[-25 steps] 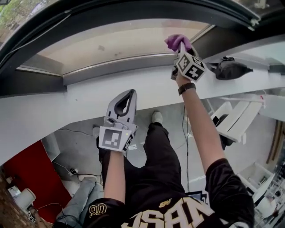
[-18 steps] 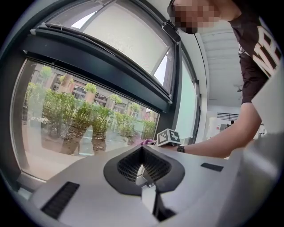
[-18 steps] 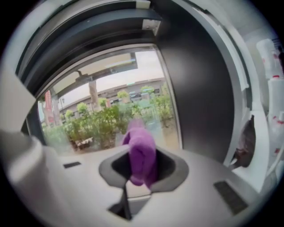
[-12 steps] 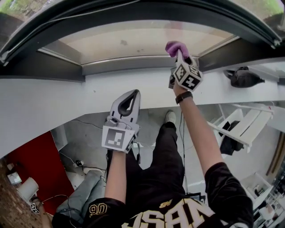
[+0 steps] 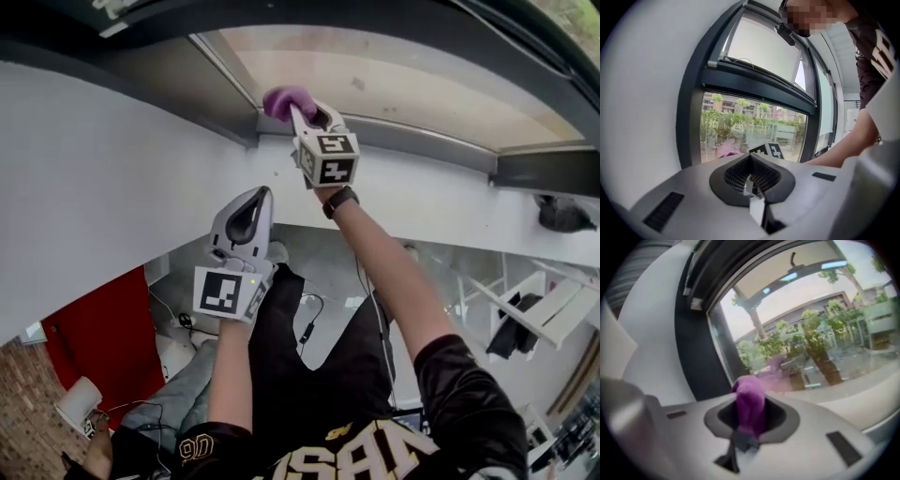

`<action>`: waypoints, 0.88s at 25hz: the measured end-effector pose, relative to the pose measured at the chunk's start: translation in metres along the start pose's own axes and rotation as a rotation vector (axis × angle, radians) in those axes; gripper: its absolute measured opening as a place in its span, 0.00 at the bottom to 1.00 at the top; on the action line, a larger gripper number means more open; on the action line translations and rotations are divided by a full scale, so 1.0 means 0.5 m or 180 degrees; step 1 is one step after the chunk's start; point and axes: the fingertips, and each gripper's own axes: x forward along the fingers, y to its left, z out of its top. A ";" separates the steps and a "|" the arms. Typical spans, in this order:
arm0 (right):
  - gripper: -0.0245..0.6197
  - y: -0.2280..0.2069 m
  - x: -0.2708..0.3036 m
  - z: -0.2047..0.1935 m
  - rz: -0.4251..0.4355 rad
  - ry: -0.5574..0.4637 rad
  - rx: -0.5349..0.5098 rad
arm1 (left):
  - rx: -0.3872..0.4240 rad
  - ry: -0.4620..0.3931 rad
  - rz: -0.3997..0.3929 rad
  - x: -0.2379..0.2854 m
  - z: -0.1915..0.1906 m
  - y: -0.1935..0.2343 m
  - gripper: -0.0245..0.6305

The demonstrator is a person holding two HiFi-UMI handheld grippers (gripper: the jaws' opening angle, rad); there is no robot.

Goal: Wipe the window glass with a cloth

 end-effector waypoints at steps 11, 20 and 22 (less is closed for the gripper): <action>0.17 -0.079 0.012 0.016 -0.0088 0.0017 0.0178 | -0.0083 0.0066 -0.0100 0.029 -0.029 -0.080 0.05; 0.16 -0.732 -0.484 0.048 -0.1506 -0.0227 0.0636 | -0.0305 0.0079 -0.0927 0.244 -0.075 -0.516 0.06; 0.16 -0.871 -0.596 0.053 -0.1902 -0.0334 0.0905 | -0.0308 0.0096 -0.1120 0.272 -0.083 -0.605 0.05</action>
